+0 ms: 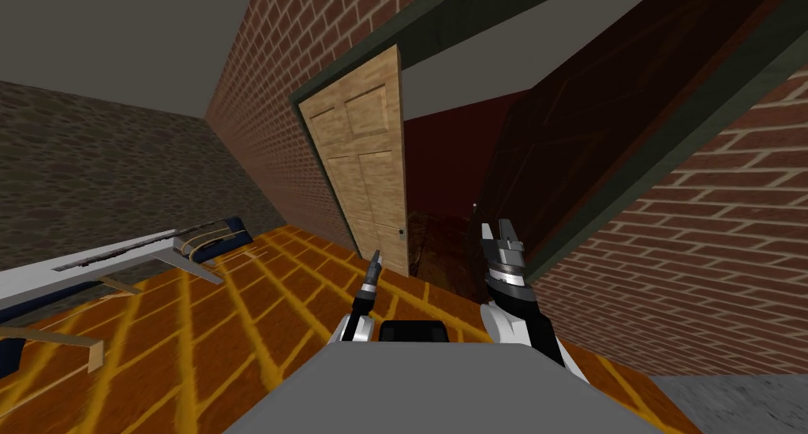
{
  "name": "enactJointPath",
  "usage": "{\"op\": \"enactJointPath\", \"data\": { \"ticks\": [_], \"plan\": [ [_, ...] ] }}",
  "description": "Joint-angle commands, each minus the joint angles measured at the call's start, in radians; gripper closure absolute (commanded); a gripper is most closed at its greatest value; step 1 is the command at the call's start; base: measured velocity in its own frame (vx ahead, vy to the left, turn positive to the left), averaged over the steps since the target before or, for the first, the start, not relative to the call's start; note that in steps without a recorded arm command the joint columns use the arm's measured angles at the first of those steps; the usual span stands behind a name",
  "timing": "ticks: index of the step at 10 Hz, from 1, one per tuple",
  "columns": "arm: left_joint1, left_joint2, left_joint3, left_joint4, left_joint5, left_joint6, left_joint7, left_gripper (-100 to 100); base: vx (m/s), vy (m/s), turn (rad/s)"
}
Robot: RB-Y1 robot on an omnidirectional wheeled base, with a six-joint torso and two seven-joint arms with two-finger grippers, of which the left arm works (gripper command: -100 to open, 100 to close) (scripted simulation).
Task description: Push the door open
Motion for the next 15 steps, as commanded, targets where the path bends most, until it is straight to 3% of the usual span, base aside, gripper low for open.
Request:
{"op": "enactJointPath", "data": {
  "ticks": [1,15],
  "plan": [
    [-0.009,-0.003,-0.009,0.034,-0.001,-0.001,0.004,-100,0.093,0.041,-0.08],
    [-0.088,-0.042,-0.081,0.331,-0.003,-0.03,0.037,-100,0.097,0.039,-0.068]
  ]
}}
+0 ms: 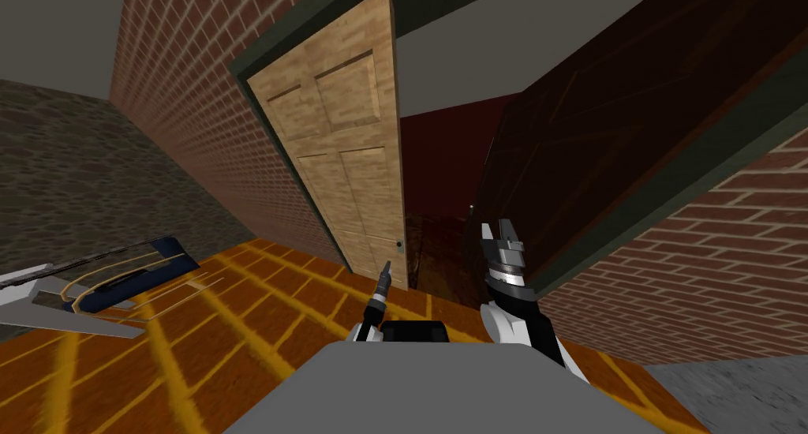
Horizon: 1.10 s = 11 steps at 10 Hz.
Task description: Push the door open
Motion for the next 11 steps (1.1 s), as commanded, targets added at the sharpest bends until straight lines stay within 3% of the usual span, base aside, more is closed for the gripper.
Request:
{"op": "enactJointPath", "data": {
  "ticks": [1,3,4,5,7,11],
  "plan": [
    [-0.01,-0.007,-0.008,0.035,0.0,-0.002,0.005,-100,0.128,0.054,-0.069],
    [-0.021,-0.016,-0.017,0.073,0.0,-0.005,0.009,-100,0.117,0.054,-0.056],
    [-0.018,-0.012,-0.014,0.062,0.0,-0.005,0.008,-100,0.054,0.02,-0.01],
    [-0.026,-0.001,-0.01,0.074,0.002,-0.007,0.008,-100,0.127,-0.047,-0.031],
    [-0.035,0.004,-0.004,0.085,0.004,-0.008,0.007,-100,0.199,-0.042,-0.026],
    [-0.056,-0.014,0.009,0.111,0.009,-0.011,0.004,-100,0.199,-0.053,-0.022]
  ]
}}
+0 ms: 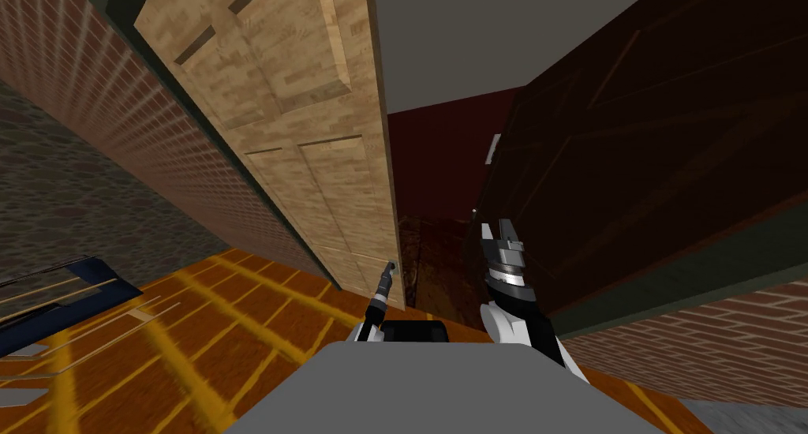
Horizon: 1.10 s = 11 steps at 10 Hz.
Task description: Push the door open
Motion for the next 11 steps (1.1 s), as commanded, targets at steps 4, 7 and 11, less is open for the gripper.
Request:
{"op": "enactJointPath", "data": {
  "ticks": [4,7,11],
  "plan": [
    [-0.004,-0.007,0.003,0.006,0.001,-0.001,0.0,100,0.054,-0.011,-0.009],
    [-0.004,-0.007,0.003,0.006,0.001,-0.001,0.0,100,-0.011,0.003,0.001],
    [-0.011,0.015,0.032,0.015,0.013,0.002,-0.008,100,0.101,-0.054,0.03]
  ]
}}
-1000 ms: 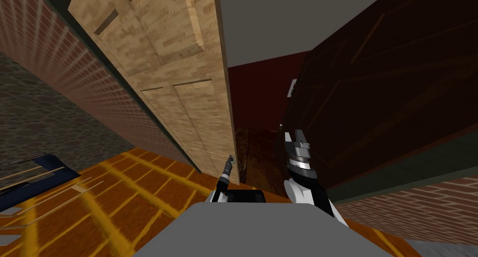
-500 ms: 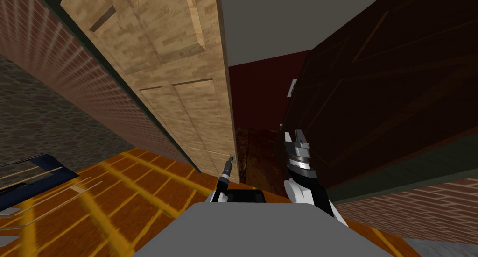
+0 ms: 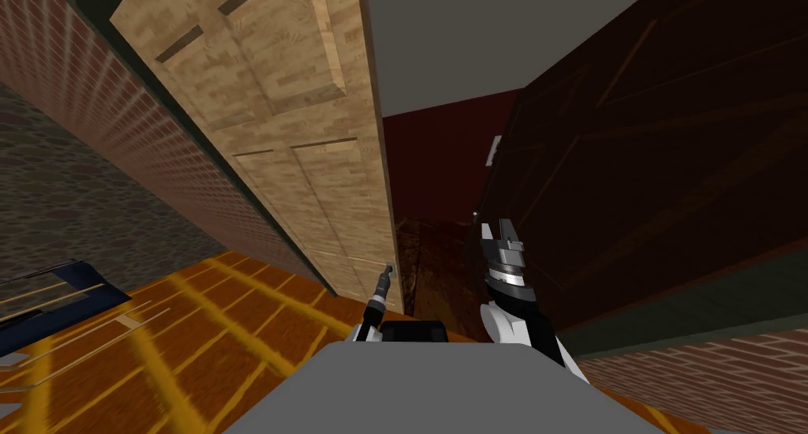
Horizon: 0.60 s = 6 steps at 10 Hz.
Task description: Push the door open
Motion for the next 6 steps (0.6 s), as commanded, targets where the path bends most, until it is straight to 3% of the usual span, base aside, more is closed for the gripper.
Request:
{"op": "enactJointPath", "data": {
  "ticks": [1,6],
  "plan": [
    [-0.012,0.014,0.023,-0.006,0.009,0.001,-0.004,100,0.192,-0.071,0.036],
    [-0.025,0.031,0.069,0.006,0.028,0.001,-0.016,100,0.168,-0.071,0.049]
  ]
}}
